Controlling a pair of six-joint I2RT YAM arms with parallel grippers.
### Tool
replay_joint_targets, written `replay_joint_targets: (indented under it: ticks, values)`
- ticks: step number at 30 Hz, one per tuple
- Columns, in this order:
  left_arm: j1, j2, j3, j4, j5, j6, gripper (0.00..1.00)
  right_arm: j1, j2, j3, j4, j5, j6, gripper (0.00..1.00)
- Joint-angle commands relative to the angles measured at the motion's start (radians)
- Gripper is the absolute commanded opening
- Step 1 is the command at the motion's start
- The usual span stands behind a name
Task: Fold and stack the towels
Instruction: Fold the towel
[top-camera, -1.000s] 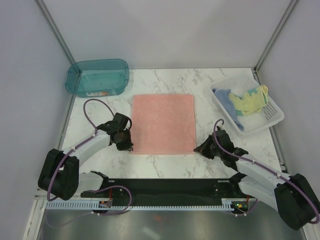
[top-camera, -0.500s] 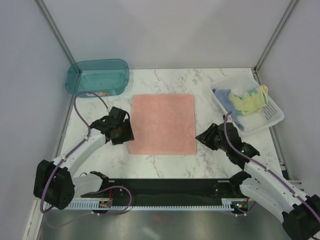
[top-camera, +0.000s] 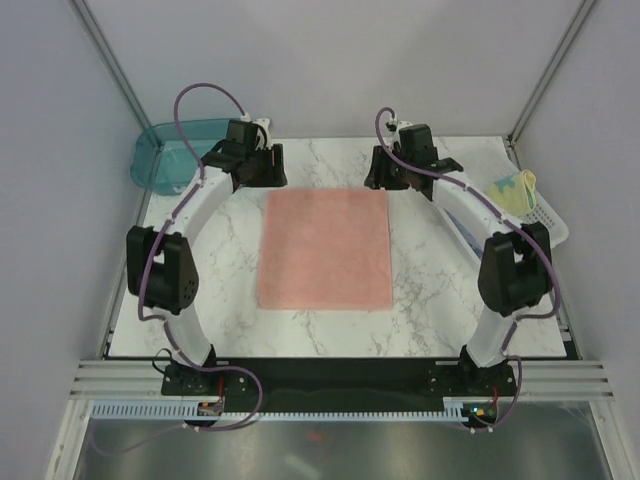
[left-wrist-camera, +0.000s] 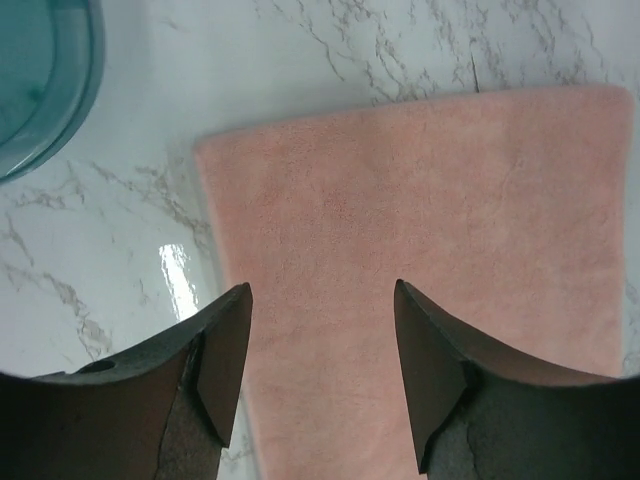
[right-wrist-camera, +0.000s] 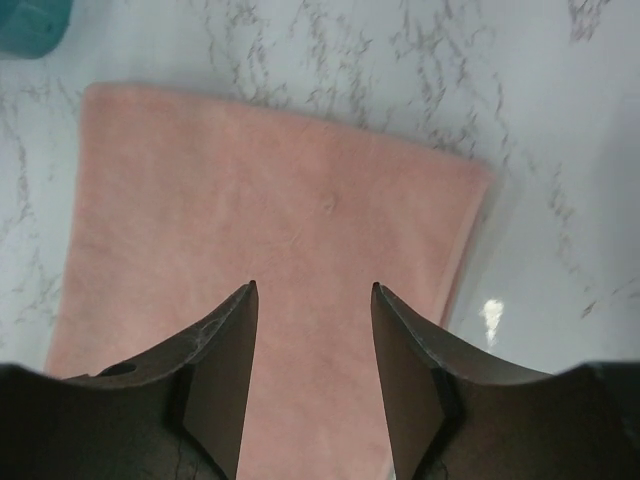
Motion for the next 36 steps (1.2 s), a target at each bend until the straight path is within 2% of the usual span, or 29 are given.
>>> replay_joint_targets:
  ticks: [1, 4, 11, 17, 23, 29, 32, 36]
  values:
    - [0.029, 0.127, 0.123, 0.030, 0.149, 0.239, 0.65, -0.081, 0.130, 0.147, -0.062, -0.125, -0.241, 0.57]
    - [0.075, 0.222, 0.193, 0.052, 0.273, 0.285, 0.65, -0.103, 0.242, 0.253, -0.097, -0.174, -0.347, 0.59]
    - [0.084, 0.361, 0.267, 0.110, 0.293, 0.409, 0.69, -0.140, 0.500, 0.506, -0.209, -0.221, -0.482, 0.61]
    - [0.095, 0.457, 0.298, 0.107, 0.376, 0.493, 0.67, -0.167, 0.626, 0.611, -0.300, -0.241, -0.570, 0.59]
    - [0.104, 0.514, 0.338, 0.104, 0.373, 0.549, 0.67, -0.177, 0.670, 0.657, -0.353, -0.304, -0.633, 0.57]
    - [0.125, 0.542, 0.401, 0.082, 0.373, 0.593, 0.69, -0.209, 0.674, 0.636, -0.384, -0.381, -0.694, 0.49]
    - [0.144, 0.556, 0.439, 0.058, 0.413, 0.599, 0.70, -0.221, 0.681, 0.639, -0.381, -0.415, -0.699, 0.43]
    - [0.150, 0.603, 0.497, -0.020, 0.492, 0.630, 0.69, -0.221, 0.692, 0.648, -0.383, -0.436, -0.708, 0.42]
